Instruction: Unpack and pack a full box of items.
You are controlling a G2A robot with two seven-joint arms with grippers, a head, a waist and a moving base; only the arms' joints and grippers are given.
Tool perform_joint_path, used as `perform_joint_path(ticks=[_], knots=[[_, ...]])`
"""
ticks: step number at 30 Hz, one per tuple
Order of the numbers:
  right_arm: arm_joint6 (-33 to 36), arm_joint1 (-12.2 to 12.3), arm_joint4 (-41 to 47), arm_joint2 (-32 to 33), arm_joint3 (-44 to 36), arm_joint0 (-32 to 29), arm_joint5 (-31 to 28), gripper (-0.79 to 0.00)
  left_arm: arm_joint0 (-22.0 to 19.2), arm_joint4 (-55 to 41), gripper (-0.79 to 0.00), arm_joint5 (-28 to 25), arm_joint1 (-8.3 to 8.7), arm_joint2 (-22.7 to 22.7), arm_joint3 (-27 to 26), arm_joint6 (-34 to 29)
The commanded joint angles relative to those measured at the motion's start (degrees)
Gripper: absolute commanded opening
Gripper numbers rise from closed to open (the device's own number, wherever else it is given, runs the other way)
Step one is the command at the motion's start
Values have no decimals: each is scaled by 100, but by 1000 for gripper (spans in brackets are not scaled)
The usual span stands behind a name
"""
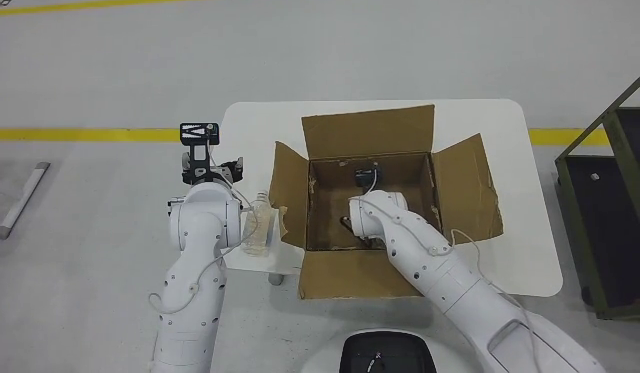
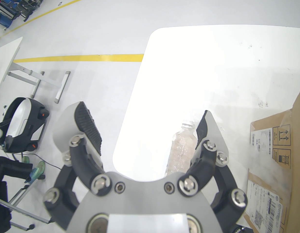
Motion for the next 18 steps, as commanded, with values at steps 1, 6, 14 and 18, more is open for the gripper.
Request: perform_joint_path(ticks=[1,6,14,18], knots=[[-15,-25,38,24,106,16,15,0,0,0,0,0,0,0,0,0],[-94,-91,175,63,343,94,53,-40,0,0,0,0,0,0,0,0],[-298,-180,419,162,683,251,99,-188,0,0,0,0,0,0,0,0],[-403,-222,498,185,837,327,98,-203,0,0,0,0,0,0,0,0]])
